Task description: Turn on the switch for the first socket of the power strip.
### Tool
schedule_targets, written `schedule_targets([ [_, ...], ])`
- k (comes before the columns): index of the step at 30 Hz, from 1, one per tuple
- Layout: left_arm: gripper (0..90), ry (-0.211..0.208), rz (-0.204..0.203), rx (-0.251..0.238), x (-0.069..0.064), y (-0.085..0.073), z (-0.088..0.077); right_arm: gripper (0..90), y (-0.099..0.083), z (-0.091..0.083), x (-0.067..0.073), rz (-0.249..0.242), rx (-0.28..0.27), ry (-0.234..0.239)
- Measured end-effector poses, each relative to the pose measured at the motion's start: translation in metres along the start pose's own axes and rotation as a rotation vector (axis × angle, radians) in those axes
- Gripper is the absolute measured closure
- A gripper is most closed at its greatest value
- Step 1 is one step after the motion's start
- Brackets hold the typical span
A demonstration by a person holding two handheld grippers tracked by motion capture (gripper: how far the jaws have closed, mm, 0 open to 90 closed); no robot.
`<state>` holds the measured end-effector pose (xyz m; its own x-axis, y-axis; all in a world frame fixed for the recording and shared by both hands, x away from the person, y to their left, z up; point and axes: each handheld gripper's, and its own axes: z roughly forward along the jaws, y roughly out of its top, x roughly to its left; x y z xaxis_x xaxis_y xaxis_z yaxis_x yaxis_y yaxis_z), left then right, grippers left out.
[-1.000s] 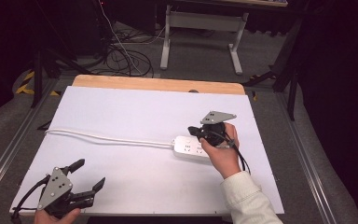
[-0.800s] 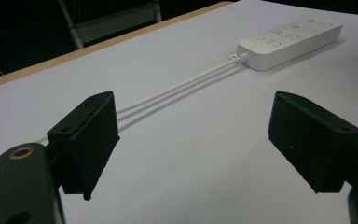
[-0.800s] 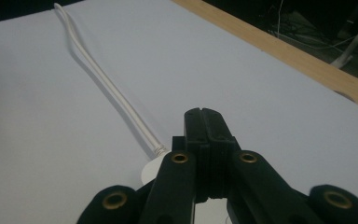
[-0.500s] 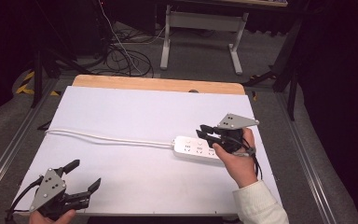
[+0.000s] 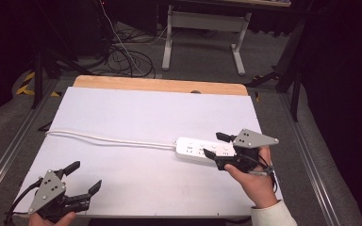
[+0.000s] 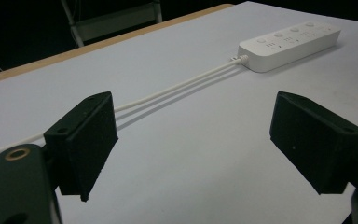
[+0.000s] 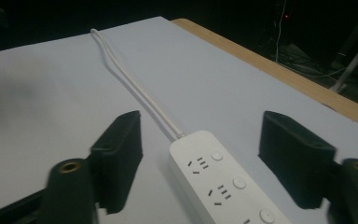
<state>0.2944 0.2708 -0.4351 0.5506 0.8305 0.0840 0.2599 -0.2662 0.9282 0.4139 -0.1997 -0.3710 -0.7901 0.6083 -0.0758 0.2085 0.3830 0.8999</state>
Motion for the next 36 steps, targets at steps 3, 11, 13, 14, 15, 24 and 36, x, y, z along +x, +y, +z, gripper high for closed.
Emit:
schedule_targets([
  [3, 15.8, 0.0, 0.009, 0.001, 0.0, 0.0, -0.001, 22.2, -0.006, -0.003, 0.001, -0.002, -0.005, -0.009],
  [11, 15.5, -0.008, 0.002, 0.007, 0.0, 0.0, 0.0, 12.6, -0.034, -0.015, 0.0, 0.052, -0.064, 0.035],
  [13, 15.1, -0.009, 0.0, 0.008, 0.0, 0.0, 0.001, 9.9, -0.04, -0.016, -0.002, 0.078, -0.063, 0.057],
  [14, 14.8, -0.008, 0.006, 0.01, 0.0, 0.0, 0.001, 8.3, -0.046, -0.017, -0.003, 0.081, -0.064, 0.073],
  [15, 14.8, -0.009, 0.005, 0.011, 0.0, 0.0, 0.001, 8.3, -0.046, -0.017, -0.003, 0.081, -0.064, 0.073],
  [24, 14.7, -0.014, 0.015, 0.005, -0.001, 0.0, 0.001, 7.0, -0.074, -0.014, 0.0, 0.07, -0.053, 0.103],
  [36, 14.2, -0.011, -0.006, -0.003, 0.002, -0.007, -0.003, 7.7, -0.11, -0.011, -0.001, 0.084, -0.047, 0.094],
])
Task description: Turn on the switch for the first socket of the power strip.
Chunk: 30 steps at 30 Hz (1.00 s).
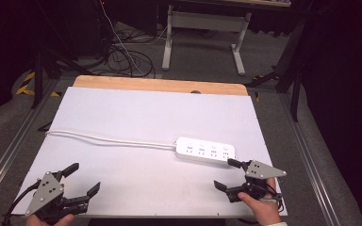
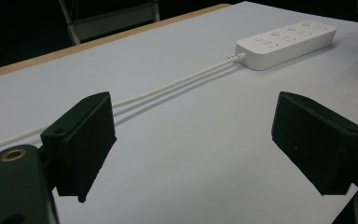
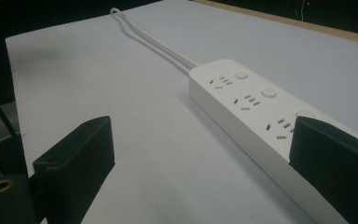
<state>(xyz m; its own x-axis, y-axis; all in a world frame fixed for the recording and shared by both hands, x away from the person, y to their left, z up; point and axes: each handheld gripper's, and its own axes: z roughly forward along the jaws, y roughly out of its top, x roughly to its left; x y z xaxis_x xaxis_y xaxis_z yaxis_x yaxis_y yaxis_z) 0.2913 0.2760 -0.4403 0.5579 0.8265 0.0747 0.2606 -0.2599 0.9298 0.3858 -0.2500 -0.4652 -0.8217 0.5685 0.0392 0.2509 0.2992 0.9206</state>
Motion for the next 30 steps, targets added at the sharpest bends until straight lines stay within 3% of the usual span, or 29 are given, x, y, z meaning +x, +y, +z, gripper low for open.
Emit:
schedule_targets([
  [5, 14.3, 0.011, 0.022, 0.008, 0.0, -0.004, -0.001, 8.5, -0.014, 0.001, -0.001, 0.02, 0.034, -0.008],
  [13, 14.3, 0.006, 0.023, 0.011, 0.0, -0.005, 0.0, 9.9, -0.031, 0.005, 0.002, 0.056, 0.099, -0.014],
  [22, 14.8, 0.006, 0.013, 0.007, 0.002, -0.005, 0.002, 13.7, -0.02, -0.003, 0.007, 0.047, 0.073, -0.078],
  [27, 14.7, -0.007, -0.02, 0.007, 0.005, -0.006, 0.004, 14.9, -0.017, -0.003, 0.01, 0.05, 0.092, -0.071],
  [30, 14.8, -0.001, -0.016, 0.007, 0.006, -0.006, 0.004, 14.9, -0.016, -0.004, 0.011, 0.039, 0.076, -0.073],
])
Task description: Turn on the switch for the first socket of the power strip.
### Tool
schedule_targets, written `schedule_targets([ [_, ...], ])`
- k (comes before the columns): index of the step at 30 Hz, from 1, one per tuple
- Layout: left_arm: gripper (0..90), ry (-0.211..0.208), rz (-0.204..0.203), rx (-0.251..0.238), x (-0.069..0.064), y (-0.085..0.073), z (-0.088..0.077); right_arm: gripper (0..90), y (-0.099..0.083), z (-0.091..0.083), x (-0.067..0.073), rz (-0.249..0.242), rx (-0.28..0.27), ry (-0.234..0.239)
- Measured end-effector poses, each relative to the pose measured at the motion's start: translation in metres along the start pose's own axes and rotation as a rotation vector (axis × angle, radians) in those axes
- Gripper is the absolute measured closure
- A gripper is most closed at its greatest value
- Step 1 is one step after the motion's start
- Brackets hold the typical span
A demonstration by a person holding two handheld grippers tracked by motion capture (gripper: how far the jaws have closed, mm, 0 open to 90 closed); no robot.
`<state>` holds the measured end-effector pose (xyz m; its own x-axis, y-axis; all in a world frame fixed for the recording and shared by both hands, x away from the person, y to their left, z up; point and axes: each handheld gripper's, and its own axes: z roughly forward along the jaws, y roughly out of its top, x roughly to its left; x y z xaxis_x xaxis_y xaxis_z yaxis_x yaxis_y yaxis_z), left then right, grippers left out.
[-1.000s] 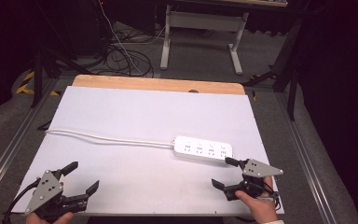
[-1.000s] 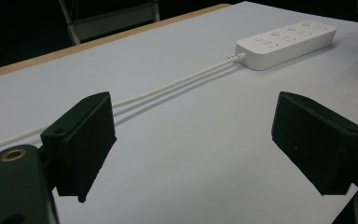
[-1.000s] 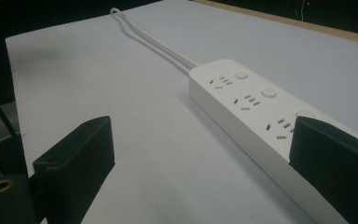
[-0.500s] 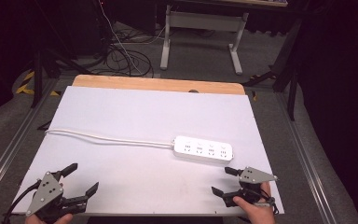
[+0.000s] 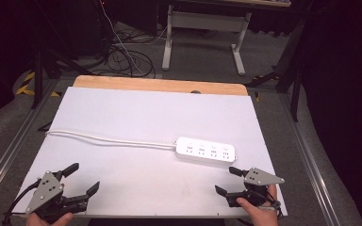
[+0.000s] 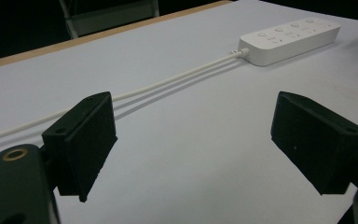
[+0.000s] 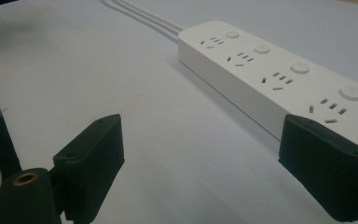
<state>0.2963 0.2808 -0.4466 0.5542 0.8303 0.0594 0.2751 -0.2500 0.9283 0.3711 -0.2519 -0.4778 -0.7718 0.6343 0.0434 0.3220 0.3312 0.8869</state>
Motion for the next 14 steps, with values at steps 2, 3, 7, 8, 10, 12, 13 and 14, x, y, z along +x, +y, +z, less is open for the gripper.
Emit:
schedule_targets([
  [2, 14.8, 0.002, 0.0, -0.006, -0.0007, -0.0002, 0.0, 14.9, 0.0001, -0.0008, 0.0001, -0.001, -0.008, -0.006],
  [3, 14.8, 0.004, 0.006, -0.005, -0.0009, -0.0001, -0.0003, 14.9, 0.0004, -0.0013, 0.0001, -0.004, -0.01, -0.011],
  [7, 14.8, 0.009, 0.017, -0.009, -0.0023, 0.0003, -0.0004, 14.9, 0.0008, -0.0022, 0.0005, -0.012, -0.021, -0.017],
  [8, 14.7, 0.01, 0.019, -0.007, -0.0024, 0.0004, -0.0003, 14.8, 0.0008, -0.0023, 0.0006, -0.013, -0.023, -0.016],
  [10, 14.8, 0.01, 0.019, -0.006, -0.0028, 0.0003, -0.0002, 14.8, 0.001, -0.0027, 0.0008, -0.016, -0.028, -0.017],
  [12, 14.8, 0.014, 0.028, -0.004, -0.0024, 0.0005, -0.0004, 14.9, 0.0011, -0.0029, 0.0008, -0.017, -0.032, -0.017],
  [13, 14.8, 0.015, 0.03, -0.004, -0.0023, 0.0005, -0.0005, 14.8, 0.0011, -0.0029, 0.0008, -0.017, -0.032, -0.018],
  [14, 14.8, 0.013, 0.024, -0.005, -0.0026, 0.0004, -0.0003, 14.8, 0.0011, -0.0028, 0.0008, -0.017, -0.032, -0.017],
])
